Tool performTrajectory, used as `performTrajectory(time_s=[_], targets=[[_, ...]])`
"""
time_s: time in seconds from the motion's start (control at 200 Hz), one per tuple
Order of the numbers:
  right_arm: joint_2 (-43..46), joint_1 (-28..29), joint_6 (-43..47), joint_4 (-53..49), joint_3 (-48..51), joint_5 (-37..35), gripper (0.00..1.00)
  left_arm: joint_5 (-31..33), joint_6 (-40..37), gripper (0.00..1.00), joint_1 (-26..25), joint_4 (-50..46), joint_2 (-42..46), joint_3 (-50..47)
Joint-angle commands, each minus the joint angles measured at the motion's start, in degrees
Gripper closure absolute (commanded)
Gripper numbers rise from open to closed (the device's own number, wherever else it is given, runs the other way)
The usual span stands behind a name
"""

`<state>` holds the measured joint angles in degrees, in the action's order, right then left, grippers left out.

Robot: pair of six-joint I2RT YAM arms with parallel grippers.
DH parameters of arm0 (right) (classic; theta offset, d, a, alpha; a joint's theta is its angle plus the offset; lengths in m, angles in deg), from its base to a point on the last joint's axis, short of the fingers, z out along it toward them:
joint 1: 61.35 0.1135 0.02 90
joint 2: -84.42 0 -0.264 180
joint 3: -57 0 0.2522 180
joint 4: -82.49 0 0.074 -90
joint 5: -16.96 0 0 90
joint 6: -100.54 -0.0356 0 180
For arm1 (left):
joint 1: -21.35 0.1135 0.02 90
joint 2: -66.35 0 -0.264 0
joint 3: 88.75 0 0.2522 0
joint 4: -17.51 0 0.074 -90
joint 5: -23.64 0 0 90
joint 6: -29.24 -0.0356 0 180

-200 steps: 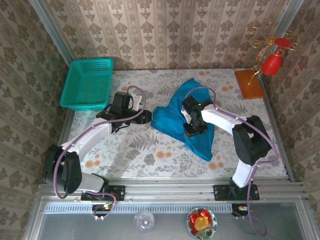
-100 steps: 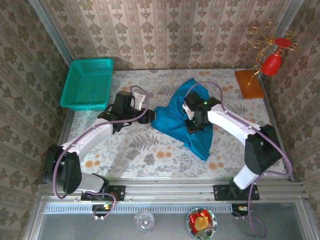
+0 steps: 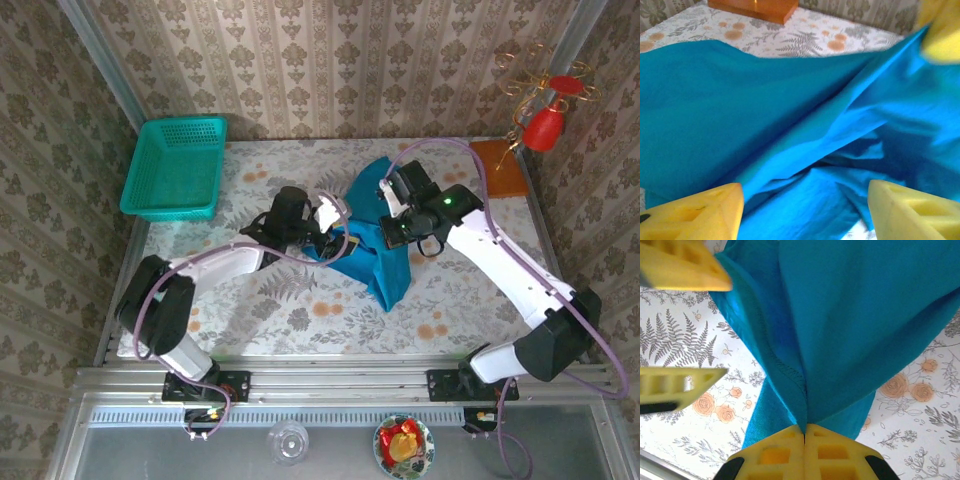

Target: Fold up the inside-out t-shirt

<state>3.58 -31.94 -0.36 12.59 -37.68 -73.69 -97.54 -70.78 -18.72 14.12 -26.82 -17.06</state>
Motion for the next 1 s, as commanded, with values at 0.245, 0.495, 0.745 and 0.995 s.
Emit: performTrajectory(time_s=[0.245, 0.495, 0.745, 0.995], targets=[[8.08, 0.23, -0.77, -6.00, -3.24, -5.68, 1.00, 12.00, -14.32, 0.25, 1.25, -3.63, -10.07, 9.94], [11.89, -0.77, -1.01, -6.11, -2.94, -13.34, 1.00, 13.34, -12.68, 0.37, 4.82, -7.29, -14.72, 11.83], [14.95, -4.79, -2.23, -2.81, 0.19, -15.99, 1.00, 4.16, -3.91, 0.85, 9.58, -6.28, -14.37, 10.43], [15.68, -11.89, -2.11, 5.14, 1.81, -16.65, 1.00, 3.08, 6.30, 1.00, 16.42, -6.61, -0.31, 11.81]])
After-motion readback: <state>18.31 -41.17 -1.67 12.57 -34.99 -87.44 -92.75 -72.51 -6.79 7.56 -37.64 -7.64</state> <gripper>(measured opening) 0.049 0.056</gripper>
